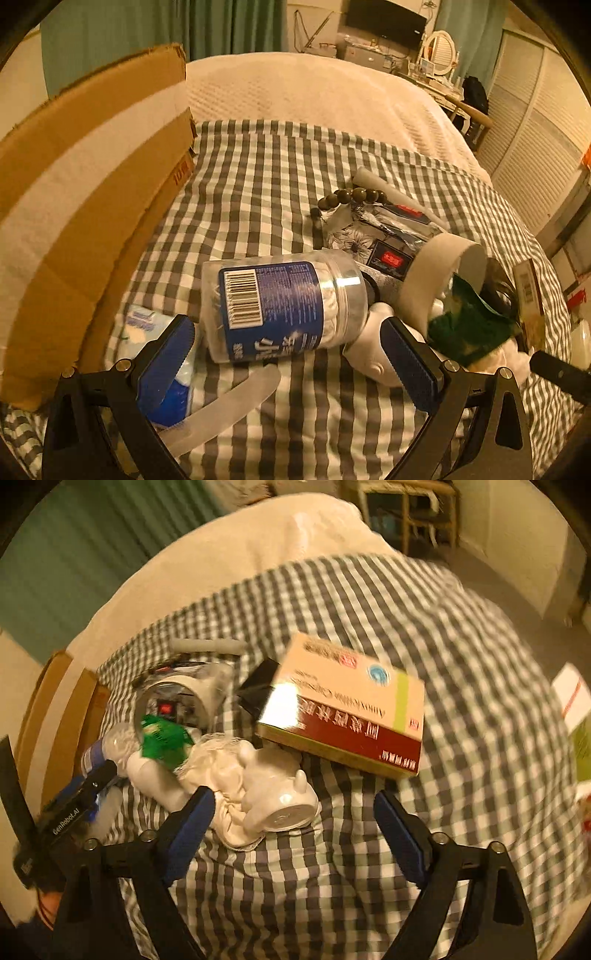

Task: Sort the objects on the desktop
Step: 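Grasp the clear plastic bottle with blue label using the left tool, then grasp the white ceramic figurine with the right tool while the left holds the bottle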

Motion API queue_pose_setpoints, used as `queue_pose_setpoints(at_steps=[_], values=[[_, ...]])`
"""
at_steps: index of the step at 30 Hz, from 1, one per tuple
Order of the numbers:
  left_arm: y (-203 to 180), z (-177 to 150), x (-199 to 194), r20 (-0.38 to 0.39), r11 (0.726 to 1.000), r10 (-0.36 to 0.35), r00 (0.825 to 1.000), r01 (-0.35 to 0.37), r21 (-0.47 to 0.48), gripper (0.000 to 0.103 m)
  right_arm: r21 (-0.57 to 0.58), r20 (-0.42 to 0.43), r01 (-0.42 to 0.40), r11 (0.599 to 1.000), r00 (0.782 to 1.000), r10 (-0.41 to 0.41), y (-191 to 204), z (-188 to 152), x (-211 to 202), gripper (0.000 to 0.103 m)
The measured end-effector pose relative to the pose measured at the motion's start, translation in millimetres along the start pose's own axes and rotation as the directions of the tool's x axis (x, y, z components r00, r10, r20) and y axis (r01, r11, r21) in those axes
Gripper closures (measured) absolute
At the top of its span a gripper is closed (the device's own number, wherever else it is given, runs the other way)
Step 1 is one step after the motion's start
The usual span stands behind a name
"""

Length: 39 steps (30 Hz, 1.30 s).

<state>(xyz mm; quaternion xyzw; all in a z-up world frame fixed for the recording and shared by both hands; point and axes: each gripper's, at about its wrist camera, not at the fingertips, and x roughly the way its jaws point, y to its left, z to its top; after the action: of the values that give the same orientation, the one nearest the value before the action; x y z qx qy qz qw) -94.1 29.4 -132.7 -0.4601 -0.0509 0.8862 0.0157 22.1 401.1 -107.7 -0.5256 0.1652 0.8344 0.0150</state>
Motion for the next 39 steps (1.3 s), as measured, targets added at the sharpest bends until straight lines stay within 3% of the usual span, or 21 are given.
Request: queue_pose_setpoints(at_steps=[4, 9, 15, 21, 29, 39], values=[[-2.3, 4.0, 10.9, 0.009, 1.0, 0.0, 1.0, 0.0, 0.001, 0.0, 0.023, -0.013, 0.008, 1.0, 1.0, -0.007, -5.8, 2.5, 13.6, 0.018], [-2.1, 14.1, 27.9, -0.011, 0.999, 0.052, 0.999, -0.052, 0.015, 0.0, 0.031, -0.038, -0.008, 0.999, 0.999, 0.009, -5.4, 4.9, 26.8, 0.02], [12.3, 15.0, 37.0, -0.047, 0.999, -0.033, 0.998, 0.032, -0.019, 0.004, 0.029, -0.063, -0.016, 0.999, 0.998, 0.018, -0.9, 6.7, 38.8, 0.026], [8.8, 13.6, 29.4, -0.063, 0.999, -0.031, 0.997, 0.033, 0.021, 0.006, 0.001, -0.106, -0.051, 0.999, 0.993, 0.05, 7.4, 2.1, 43.9, 0.051], [6.8, 8.6, 4.2, -0.059, 0.998, -0.056, 0.997, 0.058, 0.039, 0.006, -0.052, -0.106, -0.022, 0.998, 0.994, 0.016, 13.6, -7.2, 31.0, 0.053], [-5.5, -5.5, -46.2, -0.033, 0.989, -0.073, 0.997, 0.077, 0.127, 0.006, -0.115, -0.054, 0.01, 0.993, 0.998, -0.017, 21.6, -20.6, -17.9, 0.054]])
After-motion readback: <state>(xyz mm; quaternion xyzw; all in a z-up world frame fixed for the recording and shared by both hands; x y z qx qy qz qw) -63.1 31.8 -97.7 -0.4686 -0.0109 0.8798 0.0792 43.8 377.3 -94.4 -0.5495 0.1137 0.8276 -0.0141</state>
